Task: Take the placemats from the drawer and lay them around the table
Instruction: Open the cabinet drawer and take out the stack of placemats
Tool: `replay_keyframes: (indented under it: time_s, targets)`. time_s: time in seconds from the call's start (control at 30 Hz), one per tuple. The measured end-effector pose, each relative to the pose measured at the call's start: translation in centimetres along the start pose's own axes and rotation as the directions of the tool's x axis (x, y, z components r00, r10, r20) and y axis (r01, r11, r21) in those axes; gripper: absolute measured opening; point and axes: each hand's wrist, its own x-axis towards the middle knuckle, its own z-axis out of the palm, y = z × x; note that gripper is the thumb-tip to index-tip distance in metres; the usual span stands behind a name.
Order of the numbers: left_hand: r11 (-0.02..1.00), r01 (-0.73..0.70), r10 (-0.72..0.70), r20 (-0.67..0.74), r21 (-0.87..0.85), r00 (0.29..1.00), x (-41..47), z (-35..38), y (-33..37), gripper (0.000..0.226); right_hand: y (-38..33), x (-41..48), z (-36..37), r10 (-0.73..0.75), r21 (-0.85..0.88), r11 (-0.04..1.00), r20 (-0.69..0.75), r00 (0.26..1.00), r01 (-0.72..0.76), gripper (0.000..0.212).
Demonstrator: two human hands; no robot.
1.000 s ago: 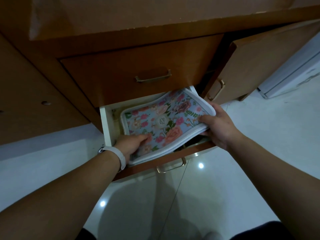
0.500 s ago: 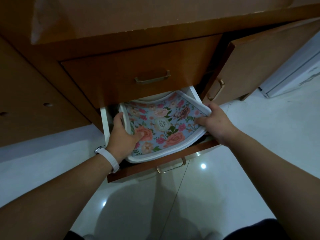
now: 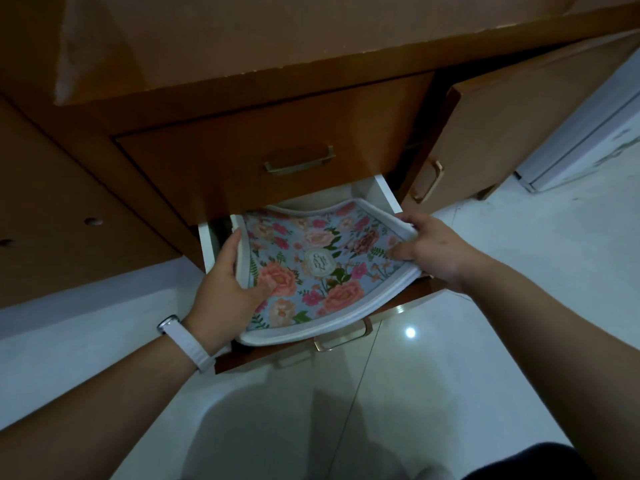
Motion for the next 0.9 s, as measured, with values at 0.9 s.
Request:
replay_keyframes:
  time_s: [0.9]
  targets:
    - [0.998,-0.043,0.043,0.000,-0.042,0.999,-17.5,-5.7,30.1,0.085,-14.6,-26.7,-11.0,-0.011,0.280,0.958,-0.161,0.987,0.056,0.058]
